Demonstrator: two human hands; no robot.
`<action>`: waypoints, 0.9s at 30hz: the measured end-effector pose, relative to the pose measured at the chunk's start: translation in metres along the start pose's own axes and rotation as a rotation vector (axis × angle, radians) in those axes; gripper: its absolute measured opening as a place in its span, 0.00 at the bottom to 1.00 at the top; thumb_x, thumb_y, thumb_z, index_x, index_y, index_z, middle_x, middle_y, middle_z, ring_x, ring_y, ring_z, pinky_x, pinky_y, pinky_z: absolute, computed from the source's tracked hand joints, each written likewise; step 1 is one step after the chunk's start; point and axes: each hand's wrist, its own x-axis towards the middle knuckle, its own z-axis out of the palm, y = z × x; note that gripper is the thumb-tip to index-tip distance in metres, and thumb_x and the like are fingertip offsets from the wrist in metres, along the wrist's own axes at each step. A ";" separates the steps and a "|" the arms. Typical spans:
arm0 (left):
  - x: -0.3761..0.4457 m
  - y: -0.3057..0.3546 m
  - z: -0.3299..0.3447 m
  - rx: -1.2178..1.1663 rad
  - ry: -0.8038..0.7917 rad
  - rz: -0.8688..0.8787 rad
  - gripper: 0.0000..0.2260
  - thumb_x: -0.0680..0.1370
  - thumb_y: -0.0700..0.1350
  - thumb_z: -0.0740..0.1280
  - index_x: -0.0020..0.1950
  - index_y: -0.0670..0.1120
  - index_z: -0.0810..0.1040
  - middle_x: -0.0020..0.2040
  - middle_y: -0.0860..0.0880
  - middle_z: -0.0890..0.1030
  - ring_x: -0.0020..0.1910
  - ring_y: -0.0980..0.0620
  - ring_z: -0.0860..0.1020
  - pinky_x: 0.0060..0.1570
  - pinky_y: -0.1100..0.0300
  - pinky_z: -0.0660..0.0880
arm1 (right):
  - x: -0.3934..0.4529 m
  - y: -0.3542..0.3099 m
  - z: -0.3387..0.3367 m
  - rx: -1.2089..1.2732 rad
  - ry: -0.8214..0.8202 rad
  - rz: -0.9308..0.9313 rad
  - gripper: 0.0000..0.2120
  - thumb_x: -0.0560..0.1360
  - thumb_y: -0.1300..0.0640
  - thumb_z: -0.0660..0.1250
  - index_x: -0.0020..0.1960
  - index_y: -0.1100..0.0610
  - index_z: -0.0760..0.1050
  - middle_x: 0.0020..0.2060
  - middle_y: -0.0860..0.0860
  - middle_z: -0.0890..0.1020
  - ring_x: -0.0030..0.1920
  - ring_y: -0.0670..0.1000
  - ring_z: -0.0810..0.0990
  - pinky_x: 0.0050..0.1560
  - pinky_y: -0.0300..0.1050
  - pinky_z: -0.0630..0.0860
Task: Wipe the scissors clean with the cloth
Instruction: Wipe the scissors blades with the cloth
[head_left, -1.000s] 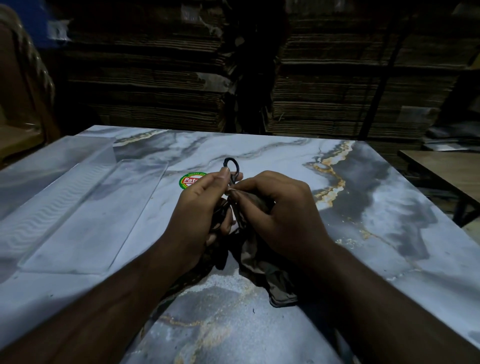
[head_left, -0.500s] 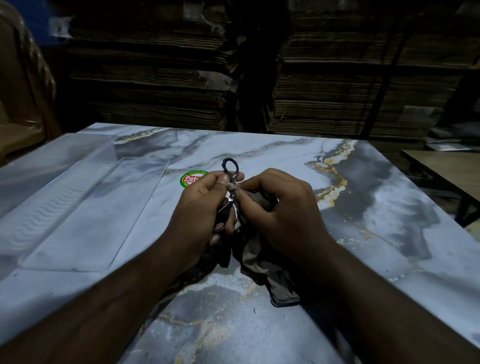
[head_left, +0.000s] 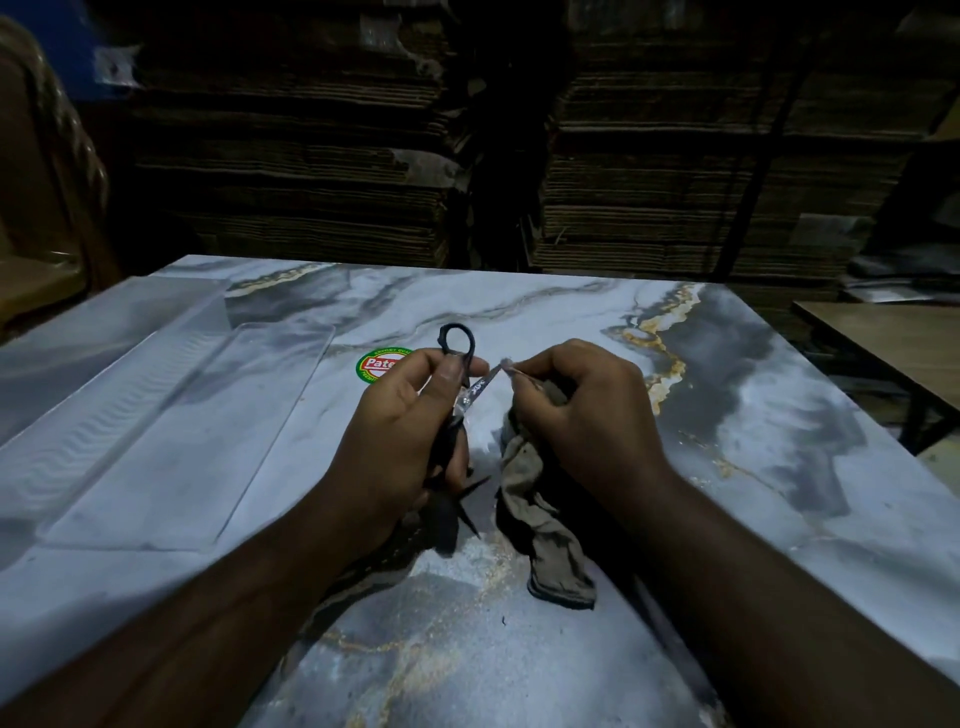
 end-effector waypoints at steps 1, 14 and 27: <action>0.000 0.000 0.002 0.014 0.010 0.006 0.13 0.86 0.49 0.58 0.56 0.45 0.80 0.20 0.43 0.71 0.14 0.52 0.63 0.19 0.64 0.62 | -0.001 0.000 -0.002 -0.004 0.009 0.011 0.02 0.75 0.56 0.75 0.45 0.54 0.86 0.38 0.45 0.84 0.40 0.46 0.81 0.42 0.50 0.79; 0.006 -0.002 -0.003 -0.001 0.085 -0.018 0.12 0.86 0.49 0.60 0.57 0.46 0.81 0.25 0.39 0.72 0.16 0.51 0.65 0.20 0.64 0.61 | -0.006 -0.015 0.007 0.050 -0.070 -0.211 0.05 0.77 0.54 0.75 0.50 0.55 0.86 0.41 0.47 0.83 0.41 0.45 0.79 0.41 0.41 0.75; 0.006 -0.010 0.002 -0.052 0.074 -0.046 0.14 0.86 0.49 0.61 0.46 0.50 0.82 0.25 0.40 0.71 0.20 0.47 0.66 0.26 0.60 0.65 | -0.013 -0.029 0.008 -0.210 -0.041 -0.517 0.06 0.75 0.60 0.68 0.44 0.57 0.84 0.39 0.53 0.80 0.36 0.58 0.78 0.34 0.52 0.72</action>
